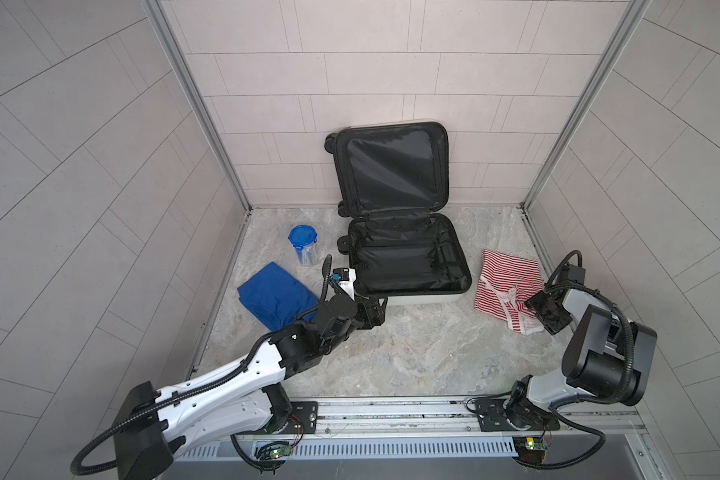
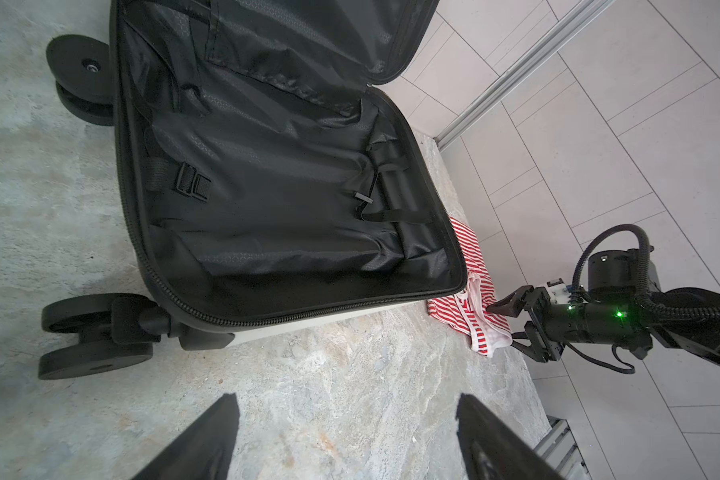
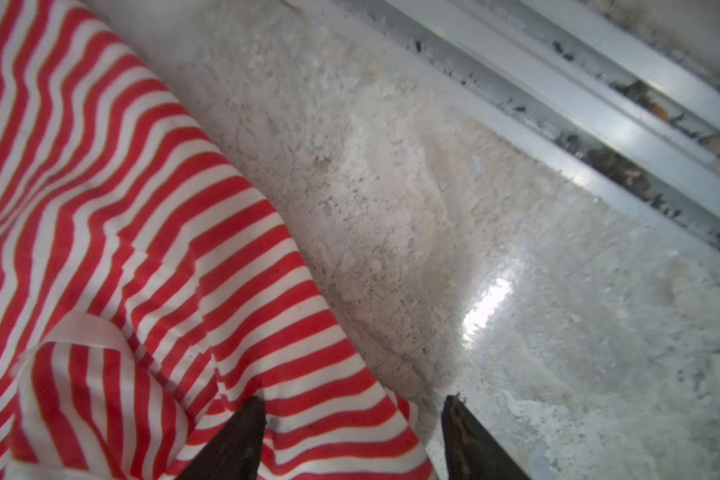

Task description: Pack the luggage

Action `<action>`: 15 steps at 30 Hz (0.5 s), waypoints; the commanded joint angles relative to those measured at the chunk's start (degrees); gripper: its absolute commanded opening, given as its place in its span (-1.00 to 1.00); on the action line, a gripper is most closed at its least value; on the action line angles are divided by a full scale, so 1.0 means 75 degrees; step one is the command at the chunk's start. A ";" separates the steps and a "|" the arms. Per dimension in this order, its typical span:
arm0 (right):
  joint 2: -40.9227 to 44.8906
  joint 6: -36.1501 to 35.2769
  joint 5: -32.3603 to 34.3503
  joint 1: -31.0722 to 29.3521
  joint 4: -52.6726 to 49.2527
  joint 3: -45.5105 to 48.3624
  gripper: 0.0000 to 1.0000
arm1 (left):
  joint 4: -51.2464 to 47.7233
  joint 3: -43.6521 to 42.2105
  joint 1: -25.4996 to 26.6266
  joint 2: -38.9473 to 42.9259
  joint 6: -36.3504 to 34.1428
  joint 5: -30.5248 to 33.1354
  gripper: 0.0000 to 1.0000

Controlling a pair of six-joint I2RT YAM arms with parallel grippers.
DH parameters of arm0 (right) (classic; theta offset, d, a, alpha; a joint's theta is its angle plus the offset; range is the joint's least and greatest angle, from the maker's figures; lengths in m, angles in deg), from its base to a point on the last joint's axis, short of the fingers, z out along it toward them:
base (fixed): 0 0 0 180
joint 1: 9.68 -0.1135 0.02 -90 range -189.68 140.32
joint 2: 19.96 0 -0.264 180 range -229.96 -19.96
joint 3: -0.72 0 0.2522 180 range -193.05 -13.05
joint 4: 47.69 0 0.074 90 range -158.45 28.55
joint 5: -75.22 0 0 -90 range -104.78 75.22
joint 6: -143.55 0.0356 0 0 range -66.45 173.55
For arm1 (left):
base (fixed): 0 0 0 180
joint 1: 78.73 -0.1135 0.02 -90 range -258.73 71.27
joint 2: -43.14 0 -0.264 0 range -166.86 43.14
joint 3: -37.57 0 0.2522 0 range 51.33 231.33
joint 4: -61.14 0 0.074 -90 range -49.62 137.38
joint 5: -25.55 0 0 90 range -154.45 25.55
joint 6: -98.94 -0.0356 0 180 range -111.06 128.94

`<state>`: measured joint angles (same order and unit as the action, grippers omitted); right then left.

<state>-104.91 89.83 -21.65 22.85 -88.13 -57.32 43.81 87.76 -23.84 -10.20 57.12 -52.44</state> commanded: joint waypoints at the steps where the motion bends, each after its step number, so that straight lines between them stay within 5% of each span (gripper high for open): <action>1: 0.0123 0.0223 -0.0058 -0.0002 0.0156 0.0213 0.25 | 0.0022 -0.0040 0.0031 0.0158 0.0091 0.0244 0.71; 15: 0.0555 0.0121 -0.0280 -0.0188 -0.0194 0.0508 -0.80 | -0.0057 -0.0236 0.0034 0.0346 0.0248 0.0495 0.69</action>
<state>-103.31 90.74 -24.47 22.11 -86.84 -54.56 43.68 87.04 -23.84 -8.56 57.73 -50.85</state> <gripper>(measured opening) 0.115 0.844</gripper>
